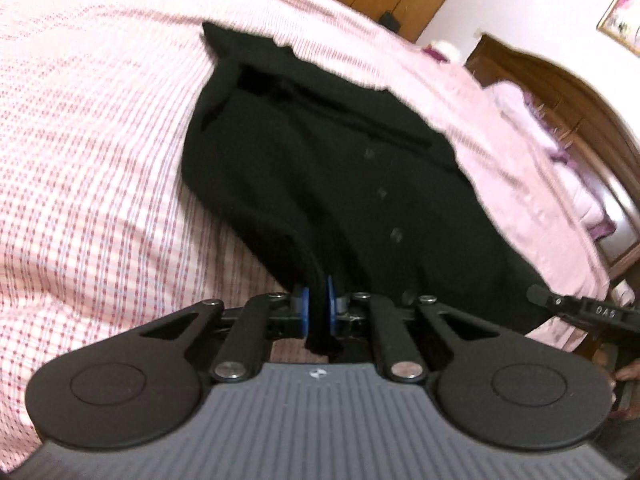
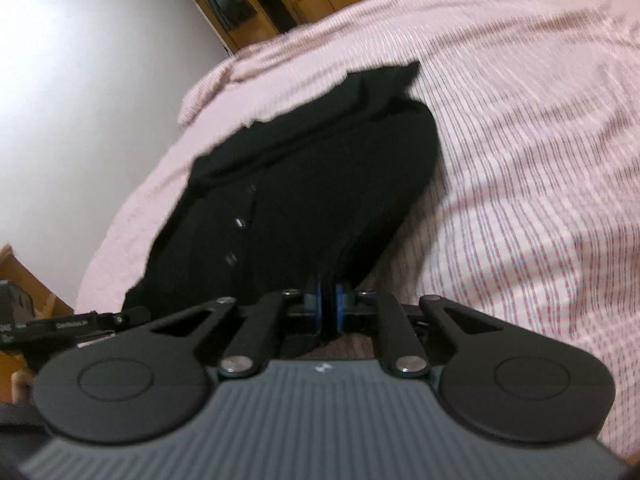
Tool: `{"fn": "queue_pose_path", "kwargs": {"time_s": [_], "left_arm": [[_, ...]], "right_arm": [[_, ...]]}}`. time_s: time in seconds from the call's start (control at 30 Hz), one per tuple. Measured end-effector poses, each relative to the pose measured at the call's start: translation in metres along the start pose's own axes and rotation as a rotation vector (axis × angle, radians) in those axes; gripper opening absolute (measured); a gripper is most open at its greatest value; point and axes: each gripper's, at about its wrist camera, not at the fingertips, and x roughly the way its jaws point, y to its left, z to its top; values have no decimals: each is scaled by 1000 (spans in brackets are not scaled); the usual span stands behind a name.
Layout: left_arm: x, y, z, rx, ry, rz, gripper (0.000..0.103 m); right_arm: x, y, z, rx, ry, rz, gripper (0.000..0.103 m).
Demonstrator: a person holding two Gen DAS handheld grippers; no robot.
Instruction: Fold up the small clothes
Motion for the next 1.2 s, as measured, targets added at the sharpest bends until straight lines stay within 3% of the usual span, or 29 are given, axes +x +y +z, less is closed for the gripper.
{"fn": "queue_pose_path", "kwargs": {"time_s": [0.3,0.73,1.2], "left_arm": [[-6,-12,49,-19,-98,-18,10],[4,-32,132,-29,-259,69,9],[58,-29,218,-70,-358,152,9]], "right_arm": [[-3,8,47,-4,-130,41,9],[38,9,114,29,-241,14,9],[102,19,188,-13,-342,-74,9]]}}
